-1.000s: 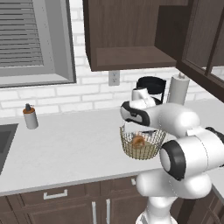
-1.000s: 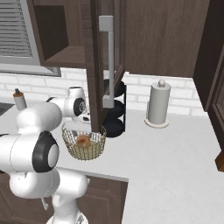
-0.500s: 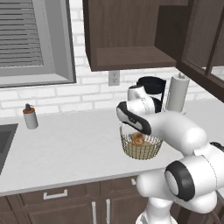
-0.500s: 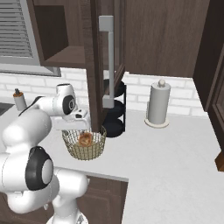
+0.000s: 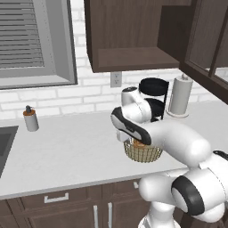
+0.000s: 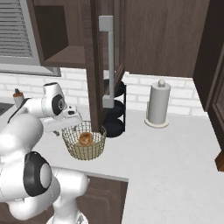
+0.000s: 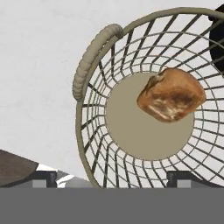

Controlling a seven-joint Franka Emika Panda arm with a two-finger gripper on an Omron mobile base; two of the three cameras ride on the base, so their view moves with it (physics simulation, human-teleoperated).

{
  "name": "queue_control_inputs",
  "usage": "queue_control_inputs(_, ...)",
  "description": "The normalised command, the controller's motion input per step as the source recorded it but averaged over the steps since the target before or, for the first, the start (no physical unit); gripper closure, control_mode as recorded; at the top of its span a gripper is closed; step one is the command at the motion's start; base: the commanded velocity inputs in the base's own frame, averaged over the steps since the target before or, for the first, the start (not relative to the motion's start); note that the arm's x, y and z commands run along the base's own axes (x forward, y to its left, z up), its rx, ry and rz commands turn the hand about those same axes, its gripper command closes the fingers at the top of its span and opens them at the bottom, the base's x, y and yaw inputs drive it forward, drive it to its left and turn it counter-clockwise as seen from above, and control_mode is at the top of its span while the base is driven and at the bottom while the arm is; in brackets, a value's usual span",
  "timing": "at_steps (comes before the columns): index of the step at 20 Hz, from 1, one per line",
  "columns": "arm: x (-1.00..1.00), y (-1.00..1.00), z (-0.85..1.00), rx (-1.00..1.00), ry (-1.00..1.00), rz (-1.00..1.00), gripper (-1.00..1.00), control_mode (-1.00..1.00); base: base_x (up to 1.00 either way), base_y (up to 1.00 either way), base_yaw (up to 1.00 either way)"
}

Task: Open the cabinet, pick up the bread from the cabinet and place it in the basket. Then move the basket to the dining counter.

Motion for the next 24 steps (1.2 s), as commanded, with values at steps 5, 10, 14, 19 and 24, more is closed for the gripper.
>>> queue_control_inputs(5,0.37,0.01,-0.03,0.03,0.01,0.16,-1.0,-1.0,0.0,0.0,0.0)
queue_control_inputs(10,0.23,0.02,-0.13,0.09,0.06,0.06,-1.0,-1.0,0.0,0.0,0.0)
queue_control_inputs(14,-0.02,0.13,-0.16,0.03,0.11,0.0,-1.0,-1.0,0.0,0.0,0.0)
queue_control_inputs(19,-0.27,0.14,0.0,0.04,0.03,0.0,-1.0,-1.0,0.0,0.0,0.0)
queue_control_inputs(24,-0.37,0.19,0.0,0.02,0.0,0.0,-1.0,-1.0,0.0,0.0,0.0)
